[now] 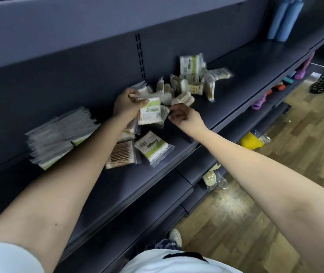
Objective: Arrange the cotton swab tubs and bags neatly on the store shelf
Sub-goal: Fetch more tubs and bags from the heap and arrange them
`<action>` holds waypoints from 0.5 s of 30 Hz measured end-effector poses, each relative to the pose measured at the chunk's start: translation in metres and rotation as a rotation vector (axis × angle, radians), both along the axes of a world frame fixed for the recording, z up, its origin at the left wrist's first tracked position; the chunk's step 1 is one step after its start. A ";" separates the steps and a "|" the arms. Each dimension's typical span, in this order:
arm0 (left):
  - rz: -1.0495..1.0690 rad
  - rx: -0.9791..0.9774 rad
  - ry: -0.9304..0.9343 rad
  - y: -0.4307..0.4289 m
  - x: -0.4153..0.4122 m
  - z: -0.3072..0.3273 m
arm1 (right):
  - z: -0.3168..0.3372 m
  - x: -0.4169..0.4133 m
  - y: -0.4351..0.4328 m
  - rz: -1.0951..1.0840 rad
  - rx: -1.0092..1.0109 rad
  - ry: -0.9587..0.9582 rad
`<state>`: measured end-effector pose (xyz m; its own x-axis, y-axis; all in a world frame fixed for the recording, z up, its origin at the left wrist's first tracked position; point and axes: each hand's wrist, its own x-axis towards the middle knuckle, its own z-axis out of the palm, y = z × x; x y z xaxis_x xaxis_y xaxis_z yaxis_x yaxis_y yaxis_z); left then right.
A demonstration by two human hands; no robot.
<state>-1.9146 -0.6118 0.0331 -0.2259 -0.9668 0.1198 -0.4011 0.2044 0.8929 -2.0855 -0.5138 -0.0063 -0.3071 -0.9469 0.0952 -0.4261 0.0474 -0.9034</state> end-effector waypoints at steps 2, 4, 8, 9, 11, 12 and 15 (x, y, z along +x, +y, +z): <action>0.038 -0.022 0.084 0.010 0.017 0.001 | -0.003 0.013 0.013 0.172 0.142 0.069; 0.075 -0.035 0.167 0.024 0.032 0.001 | -0.009 0.028 0.027 0.272 0.243 0.191; 0.153 -0.071 0.266 0.059 0.055 -0.007 | -0.013 0.053 0.046 0.221 0.179 0.339; 0.165 -0.073 0.269 0.068 0.061 -0.010 | -0.011 0.058 0.051 0.199 0.167 0.302; 0.172 -0.079 0.268 0.085 0.076 -0.017 | -0.009 0.067 0.059 0.142 0.110 0.225; 0.168 -0.069 0.293 0.091 0.083 -0.019 | -0.009 0.071 0.062 0.107 0.075 0.186; 0.168 -0.005 0.355 0.107 0.108 -0.019 | -0.011 0.084 0.070 0.011 -0.001 0.053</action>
<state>-1.8070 -0.5052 0.0140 -0.0080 -0.9860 0.1664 -0.0956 0.1664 0.9814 -2.0016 -0.4438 -0.0171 -0.2916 -0.9499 0.1124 -0.4742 0.0416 -0.8794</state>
